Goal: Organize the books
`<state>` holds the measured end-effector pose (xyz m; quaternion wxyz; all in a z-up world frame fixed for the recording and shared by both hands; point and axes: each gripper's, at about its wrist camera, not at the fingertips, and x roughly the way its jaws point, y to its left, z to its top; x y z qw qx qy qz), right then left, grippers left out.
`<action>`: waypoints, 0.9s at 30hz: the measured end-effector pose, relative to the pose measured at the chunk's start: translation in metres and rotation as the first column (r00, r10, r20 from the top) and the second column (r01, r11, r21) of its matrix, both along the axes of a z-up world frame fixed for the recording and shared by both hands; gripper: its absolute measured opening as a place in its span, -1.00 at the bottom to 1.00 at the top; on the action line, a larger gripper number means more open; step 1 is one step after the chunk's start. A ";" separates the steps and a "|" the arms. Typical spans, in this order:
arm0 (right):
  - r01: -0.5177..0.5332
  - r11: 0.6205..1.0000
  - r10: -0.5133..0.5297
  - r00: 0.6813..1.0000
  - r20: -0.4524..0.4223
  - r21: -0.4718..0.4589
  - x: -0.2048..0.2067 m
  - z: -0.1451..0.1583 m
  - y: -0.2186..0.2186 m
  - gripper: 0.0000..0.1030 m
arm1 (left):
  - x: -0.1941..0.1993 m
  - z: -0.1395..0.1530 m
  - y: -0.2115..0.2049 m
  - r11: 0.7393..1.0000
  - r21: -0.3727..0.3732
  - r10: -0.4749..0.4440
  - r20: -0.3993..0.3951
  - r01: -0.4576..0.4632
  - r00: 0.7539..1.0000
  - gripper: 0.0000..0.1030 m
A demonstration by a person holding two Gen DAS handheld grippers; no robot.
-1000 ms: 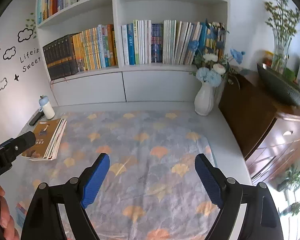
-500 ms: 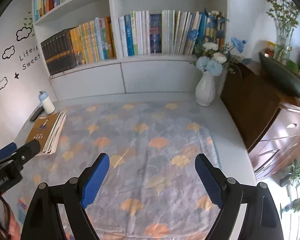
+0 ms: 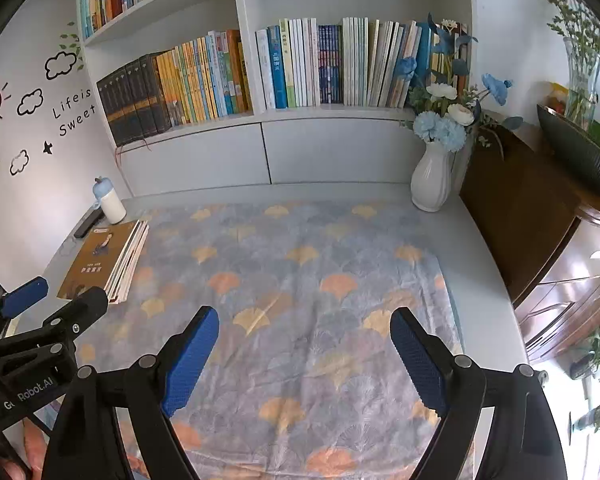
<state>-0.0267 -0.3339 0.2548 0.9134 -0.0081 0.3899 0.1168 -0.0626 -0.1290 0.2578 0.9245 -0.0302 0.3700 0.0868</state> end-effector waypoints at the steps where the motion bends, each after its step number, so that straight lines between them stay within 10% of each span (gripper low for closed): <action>1: -0.002 1.000 0.002 1.000 -0.002 0.003 0.001 0.000 0.000 0.67 | -0.001 0.002 -0.001 1.000 0.022 0.009 0.012 -0.009 1.000 0.82; 27: -0.023 0.999 0.024 0.999 -0.032 0.022 0.009 -0.010 0.010 0.67 | 0.007 0.006 -0.004 0.978 0.204 0.038 0.066 -0.050 0.997 0.84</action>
